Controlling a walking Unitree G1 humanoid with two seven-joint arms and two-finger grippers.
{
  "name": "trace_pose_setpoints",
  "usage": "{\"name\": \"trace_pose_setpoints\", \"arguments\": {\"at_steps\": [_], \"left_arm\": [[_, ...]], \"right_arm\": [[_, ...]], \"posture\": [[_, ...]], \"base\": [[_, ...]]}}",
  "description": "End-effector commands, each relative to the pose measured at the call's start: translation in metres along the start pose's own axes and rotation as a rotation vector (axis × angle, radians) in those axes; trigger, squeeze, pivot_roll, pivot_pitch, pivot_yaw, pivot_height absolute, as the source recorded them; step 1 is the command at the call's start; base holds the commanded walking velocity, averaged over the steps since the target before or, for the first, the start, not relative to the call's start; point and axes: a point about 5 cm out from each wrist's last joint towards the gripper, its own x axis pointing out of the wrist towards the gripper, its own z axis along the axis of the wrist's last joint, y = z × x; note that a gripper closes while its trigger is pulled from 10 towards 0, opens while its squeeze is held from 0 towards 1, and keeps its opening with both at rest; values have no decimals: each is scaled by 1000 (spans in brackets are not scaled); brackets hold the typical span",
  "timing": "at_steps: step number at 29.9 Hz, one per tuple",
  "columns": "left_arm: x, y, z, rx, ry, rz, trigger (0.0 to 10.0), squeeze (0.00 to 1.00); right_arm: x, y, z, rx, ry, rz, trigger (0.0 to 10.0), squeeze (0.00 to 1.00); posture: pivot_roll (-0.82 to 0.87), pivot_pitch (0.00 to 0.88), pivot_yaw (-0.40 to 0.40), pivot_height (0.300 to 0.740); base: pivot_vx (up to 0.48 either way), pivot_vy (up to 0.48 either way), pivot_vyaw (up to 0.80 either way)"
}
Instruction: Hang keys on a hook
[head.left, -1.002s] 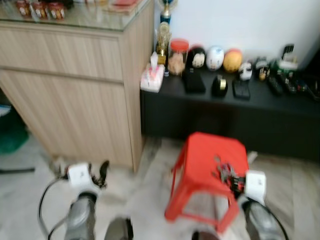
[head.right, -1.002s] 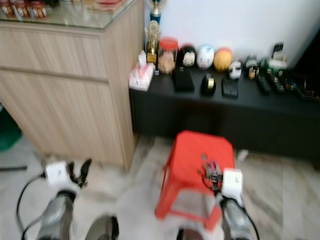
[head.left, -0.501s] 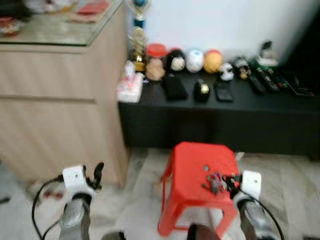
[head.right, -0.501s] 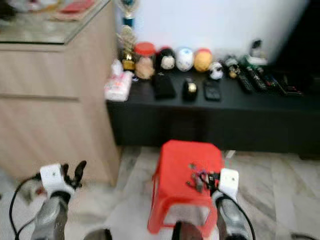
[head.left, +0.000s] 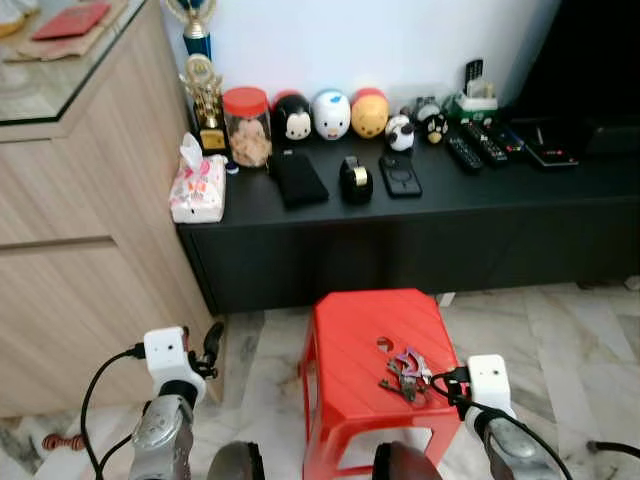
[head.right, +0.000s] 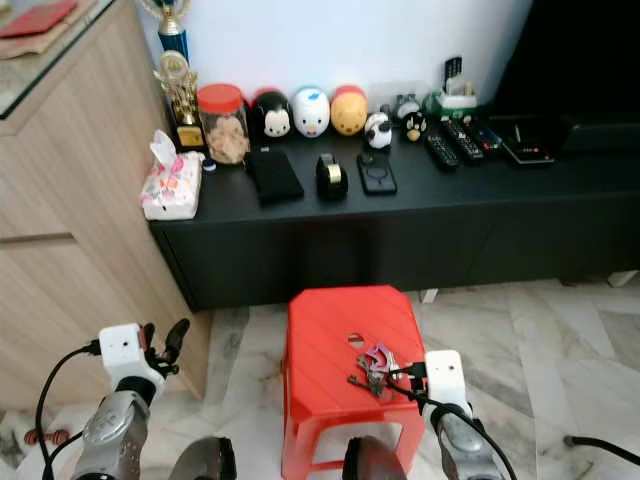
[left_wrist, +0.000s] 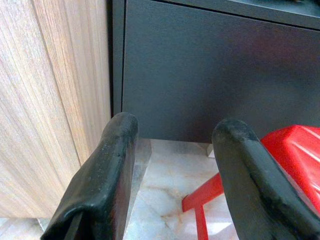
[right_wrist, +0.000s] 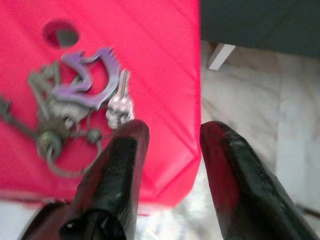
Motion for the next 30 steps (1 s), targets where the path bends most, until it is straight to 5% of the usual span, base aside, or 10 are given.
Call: {"name": "trace_pose_setpoints", "arguments": {"at_steps": [1, 11, 15, 16, 17, 18, 21, 23, 24, 30], "left_arm": [[-2, 0, -4, -2, 26, 2, 10000, 0], [-5, 0, -6, 4, 30, -12, 10000, 0], [-7, 1, -7, 6, 33, -13, 10000, 0], [-9, 2, -8, 9, 34, -15, 10000, 0], [-9, 2, -8, 10, 34, -16, 10000, 0], [-10, 3, -8, 15, 36, -22, 10000, 0], [-14, 5, -9, 24, 40, -22, 10000, 0], [-16, 7, -9, 26, 40, -20, 10000, 0], [-16, 8, -9, 26, 41, -19, 10000, 0], [-26, 9, -12, 34, 41, -20, 10000, 0]], "right_arm": [[0, 6, -2, -152, 26, 71, 10000, 0], [3, 19, 4, -359, 22, 208, 10000, 0], [3, 26, 4, -375, 21, 240, 10000, 0], [3, 29, 5, -377, 18, 251, 10000, 541], [3, 30, 5, -377, 16, 255, 10000, 541], [4, 31, 6, -379, 13, 257, 10000, 1000], [5, 34, 10, -404, 5, 253, 10000, 1000], [6, 33, 11, -409, 3, 251, 10000, 600], [6, 33, 11, -410, 2, 250, 10000, 0], [8, 28, 16, -435, -6, 205, 10000, 0]], "posture": [[-110, 50, -57, 625], [-109, 73, -51, 625], [-102, 84, -52, 625], [-95, 94, -56, 625], [-94, 97, -56, 625], [-94, 100, -57, 625], [-88, 116, -58, 625], [-86, 126, -59, 625], [-86, 126, -59, 625], [-78, 160, -66, 625]], "base": [[0, 0, 0], [0, 0, 0], [0, 0, 0], [0, 0, 0], [0, 0, 0], [0, 0, 0], [0, 0, 0], [0, 0, 0], [0, 0, 0], [0, 0, 0]]}}
